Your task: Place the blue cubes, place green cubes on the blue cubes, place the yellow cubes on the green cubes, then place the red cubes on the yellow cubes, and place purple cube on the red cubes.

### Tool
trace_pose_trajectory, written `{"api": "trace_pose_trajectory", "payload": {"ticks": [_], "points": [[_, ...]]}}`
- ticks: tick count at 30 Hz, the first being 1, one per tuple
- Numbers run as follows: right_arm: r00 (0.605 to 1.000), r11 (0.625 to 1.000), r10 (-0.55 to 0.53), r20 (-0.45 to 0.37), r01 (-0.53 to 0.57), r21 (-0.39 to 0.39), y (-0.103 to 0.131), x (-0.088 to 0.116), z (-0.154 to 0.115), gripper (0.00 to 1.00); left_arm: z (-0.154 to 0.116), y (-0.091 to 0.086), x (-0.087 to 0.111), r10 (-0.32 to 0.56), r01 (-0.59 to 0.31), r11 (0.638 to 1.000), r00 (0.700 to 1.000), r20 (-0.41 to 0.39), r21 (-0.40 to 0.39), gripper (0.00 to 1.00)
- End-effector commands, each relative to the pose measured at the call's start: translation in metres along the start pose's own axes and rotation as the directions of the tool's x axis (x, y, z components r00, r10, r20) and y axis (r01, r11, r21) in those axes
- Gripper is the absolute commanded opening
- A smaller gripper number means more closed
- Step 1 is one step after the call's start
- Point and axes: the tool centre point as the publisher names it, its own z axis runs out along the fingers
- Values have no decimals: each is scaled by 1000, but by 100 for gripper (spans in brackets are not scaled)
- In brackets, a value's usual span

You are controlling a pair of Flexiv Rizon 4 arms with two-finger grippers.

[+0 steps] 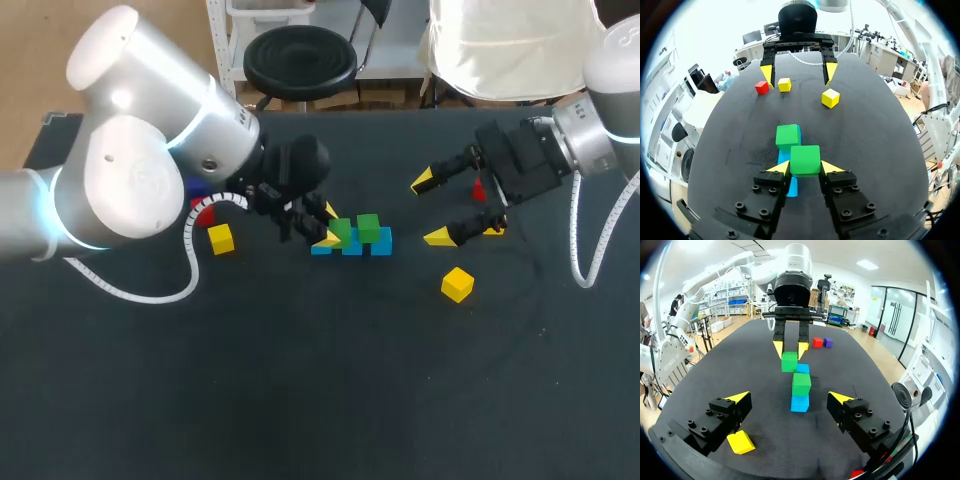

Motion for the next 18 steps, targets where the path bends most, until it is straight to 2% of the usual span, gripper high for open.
{"api": "trace_pose_trajectory", "payload": {"ticks": [1, 18], "points": [[1000, 1000, -1, 1, 1, 1, 0, 0, 0, 100, 2, 3, -2, 1, -1, 1000, 1000, -10, 1, 0], [1000, 1000, -1, 1, 1, 1, 0, 0, 0, 100, 5, 7, 3, -9, 9, 1000, 1000, -24, 1, 0]]}}
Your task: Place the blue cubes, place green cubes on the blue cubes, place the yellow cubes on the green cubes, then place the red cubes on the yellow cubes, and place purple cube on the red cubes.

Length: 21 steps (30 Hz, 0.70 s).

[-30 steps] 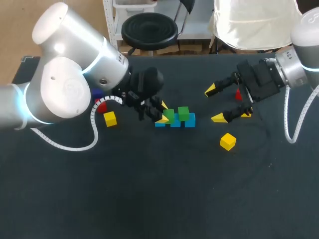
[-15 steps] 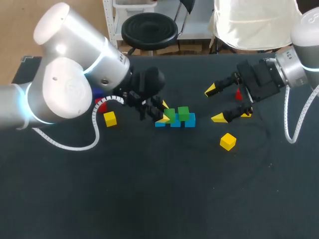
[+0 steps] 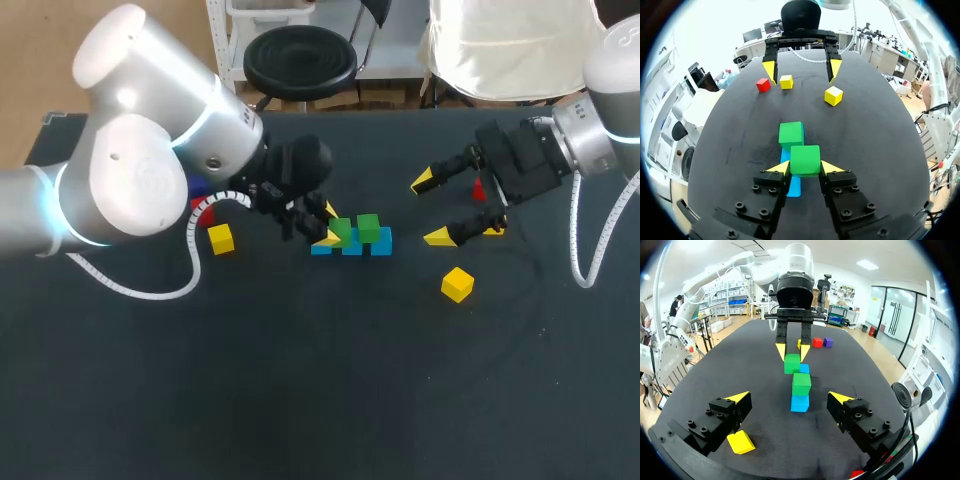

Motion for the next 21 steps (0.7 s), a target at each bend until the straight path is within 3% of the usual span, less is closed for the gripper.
{"api": "trace_pose_trajectory", "payload": {"ticks": [1, 21], "points": [[1000, 1000, -1, 1, 1, 1, 0, 0, 0, 100, 1, 2, 0, -3, 3, 1000, 1000, -7, 4, 0], [1000, 1000, -1, 1, 1, 1, 0, 0, 0, 100, 6, 8, 1, -12, 12, 1000, 1000, -7, 5, 0]]}}
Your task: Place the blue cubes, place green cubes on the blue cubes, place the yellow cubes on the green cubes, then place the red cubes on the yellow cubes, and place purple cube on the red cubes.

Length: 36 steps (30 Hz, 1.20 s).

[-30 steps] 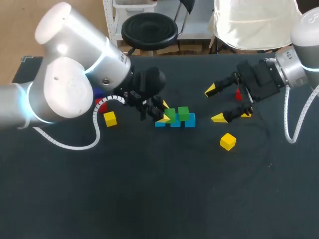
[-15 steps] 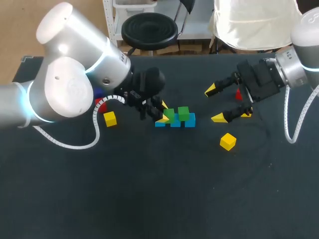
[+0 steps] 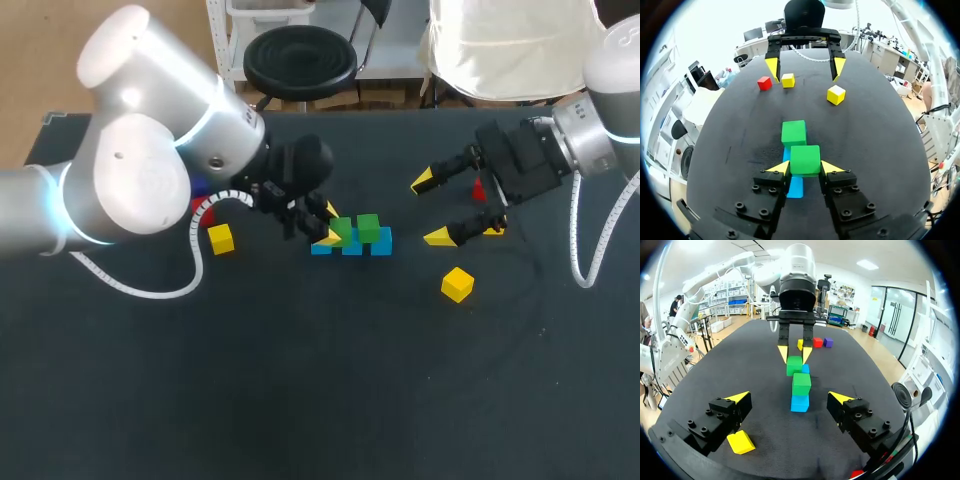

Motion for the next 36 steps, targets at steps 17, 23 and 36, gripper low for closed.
{"api": "trace_pose_trajectory", "payload": {"ticks": [17, 23, 36], "points": [[1000, 1000, -1, 1, 1, 1, 0, 0, 0, 100, -1, 7, 3, -14, 14, 1000, 1000, 4, 5, 0], [1000, 1000, -1, 1, 1, 1, 0, 0, 0, 100, 0, 7, 4, -12, 12, 1000, 1000, 6, 14, 0], [1000, 1000, -1, 1, 1, 1, 0, 0, 0, 100, -1, 9, 3, -7, 7, 1000, 1000, 4, 10, 0]]}}
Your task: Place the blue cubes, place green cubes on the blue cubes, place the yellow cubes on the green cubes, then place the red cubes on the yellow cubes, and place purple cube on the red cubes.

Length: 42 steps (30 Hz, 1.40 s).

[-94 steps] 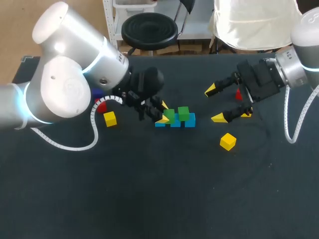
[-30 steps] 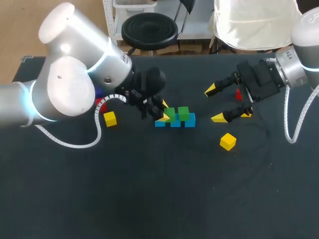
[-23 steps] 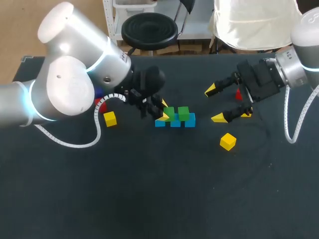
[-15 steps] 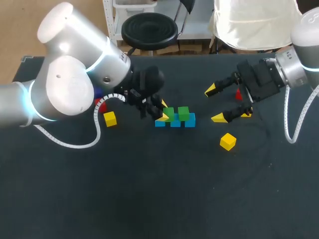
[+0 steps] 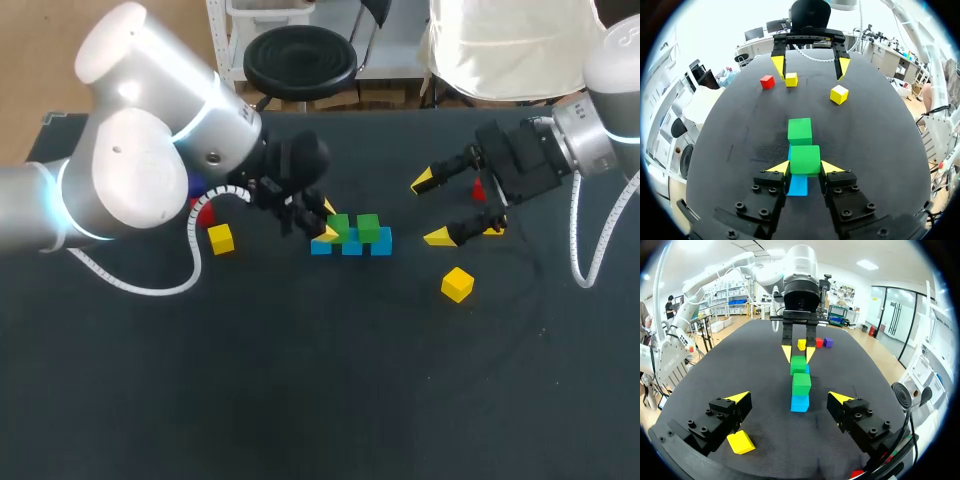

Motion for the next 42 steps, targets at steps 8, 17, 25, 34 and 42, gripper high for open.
{"api": "trace_pose_trajectory", "payload": {"ticks": [8, 17, 25, 34, 42], "points": [[1000, 1000, -1, 1, 1, 1, 0, 0, 0, 100, 0, 2, 0, 3, -3, 1000, 1000, 1, 1, 0], [1000, 1000, -1, 1, 1, 1, 0, 0, 0, 100, -4, 3, -2, 8, -8, 1000, 1000, 4, -3, 0], [1000, 1000, -1, 1, 1, 1, 0, 0, 0, 100, 1, 4, -1, 4, -4, 1000, 1000, -3, 8, 0], [1000, 1000, -1, 1, 1, 1, 0, 0, 0, 100, 1, 4, -1, 5, -5, 1000, 1000, -6, 10, 0], [1000, 1000, -1, 1, 1, 1, 0, 0, 0, 100, 2, 3, 0, 3, -3, 1000, 1000, -8, 13, 0]]}}
